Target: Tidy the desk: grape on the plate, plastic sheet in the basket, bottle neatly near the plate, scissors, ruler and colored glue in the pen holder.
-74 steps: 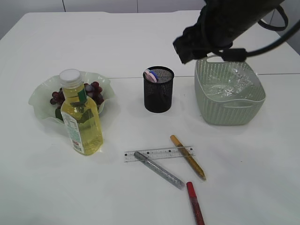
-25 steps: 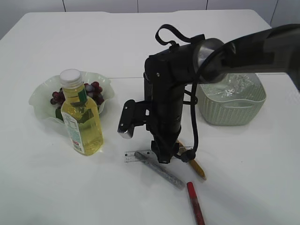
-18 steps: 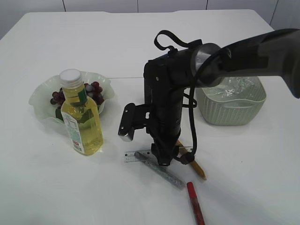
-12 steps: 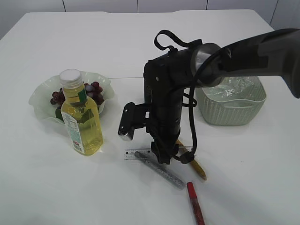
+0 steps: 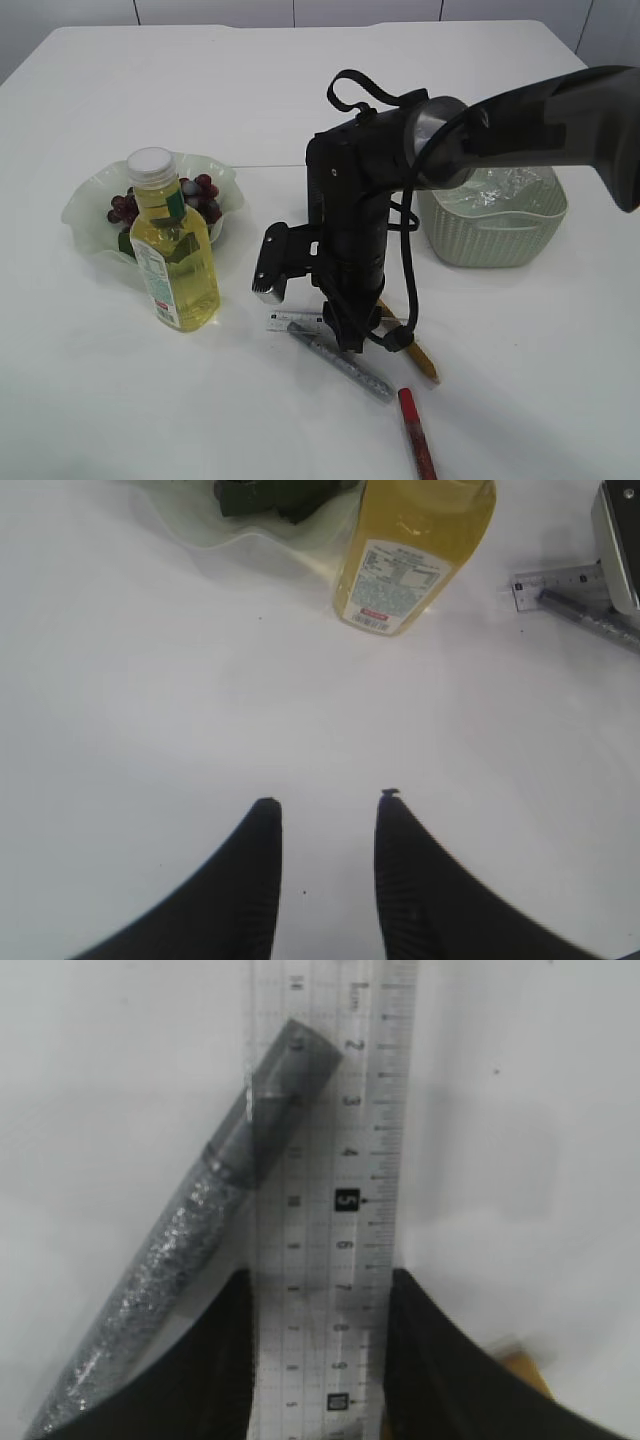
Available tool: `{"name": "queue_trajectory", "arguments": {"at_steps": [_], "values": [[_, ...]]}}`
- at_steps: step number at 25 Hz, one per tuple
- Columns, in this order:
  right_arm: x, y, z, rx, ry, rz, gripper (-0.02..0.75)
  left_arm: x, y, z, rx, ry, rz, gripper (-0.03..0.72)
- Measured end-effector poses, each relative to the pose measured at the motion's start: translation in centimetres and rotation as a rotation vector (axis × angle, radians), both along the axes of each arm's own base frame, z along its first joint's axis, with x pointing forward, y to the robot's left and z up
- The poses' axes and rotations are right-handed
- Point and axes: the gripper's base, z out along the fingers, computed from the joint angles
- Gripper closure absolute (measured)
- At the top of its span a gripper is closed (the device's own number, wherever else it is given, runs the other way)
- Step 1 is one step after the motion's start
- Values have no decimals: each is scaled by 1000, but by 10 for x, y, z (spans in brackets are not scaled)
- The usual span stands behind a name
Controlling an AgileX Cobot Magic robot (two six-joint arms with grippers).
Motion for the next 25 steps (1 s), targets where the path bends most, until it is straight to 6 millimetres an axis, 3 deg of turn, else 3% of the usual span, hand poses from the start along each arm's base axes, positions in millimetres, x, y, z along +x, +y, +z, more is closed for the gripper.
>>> {"name": "queue_trajectory", "arguments": {"at_steps": [5, 10, 13, 18, 25], "values": [[0, 0, 5, 6, -10, 0, 479, 0, 0, 0, 0, 0, 0, 447], [0, -4, 46, 104, -59, -47, 479, 0, 0, 0, 1, 3, 0, 447], [4, -14, 78, 255, -65, -151, 479, 0, 0, 0, 0, 2, 0, 447], [17, -51, 128, 519, -93, -268, 479, 0, 0, 0, 0, 0, 0, 447], [38, -80, 163, 947, -164, -263, 479, 0, 0, 0, 0, 0, 0, 447]]}}
